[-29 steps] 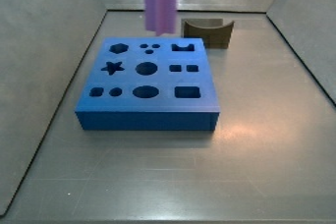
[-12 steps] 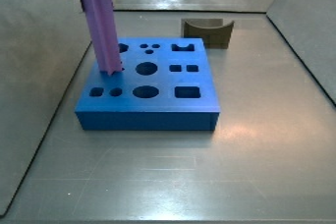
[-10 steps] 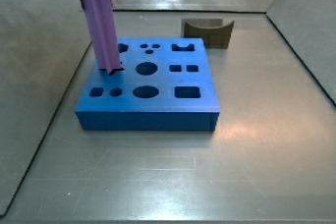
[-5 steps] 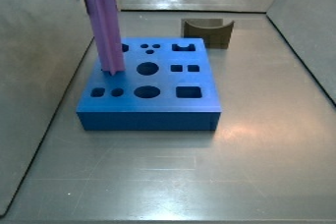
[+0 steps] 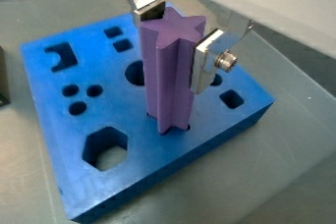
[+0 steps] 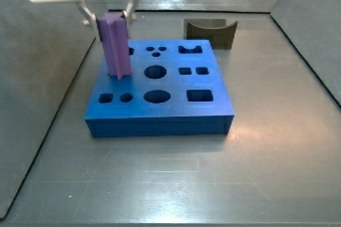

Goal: Insert the star object.

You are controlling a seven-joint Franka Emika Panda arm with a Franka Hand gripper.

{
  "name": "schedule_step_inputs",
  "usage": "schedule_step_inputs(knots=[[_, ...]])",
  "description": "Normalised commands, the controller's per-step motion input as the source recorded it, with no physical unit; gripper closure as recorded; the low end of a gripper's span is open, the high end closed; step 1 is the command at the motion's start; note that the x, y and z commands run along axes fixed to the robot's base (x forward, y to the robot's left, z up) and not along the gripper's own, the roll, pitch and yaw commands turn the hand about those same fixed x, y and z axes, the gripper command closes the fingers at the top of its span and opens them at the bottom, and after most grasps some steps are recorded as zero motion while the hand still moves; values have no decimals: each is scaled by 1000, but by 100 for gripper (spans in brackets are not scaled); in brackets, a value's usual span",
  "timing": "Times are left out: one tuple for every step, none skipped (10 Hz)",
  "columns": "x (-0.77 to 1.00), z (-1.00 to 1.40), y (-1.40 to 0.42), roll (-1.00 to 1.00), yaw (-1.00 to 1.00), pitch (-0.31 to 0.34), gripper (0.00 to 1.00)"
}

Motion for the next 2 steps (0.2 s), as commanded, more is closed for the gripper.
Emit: schedule_step_inputs(knots=[[0, -171, 0, -119, -31, -164, 100], [0, 0, 0, 0, 0, 0, 100]])
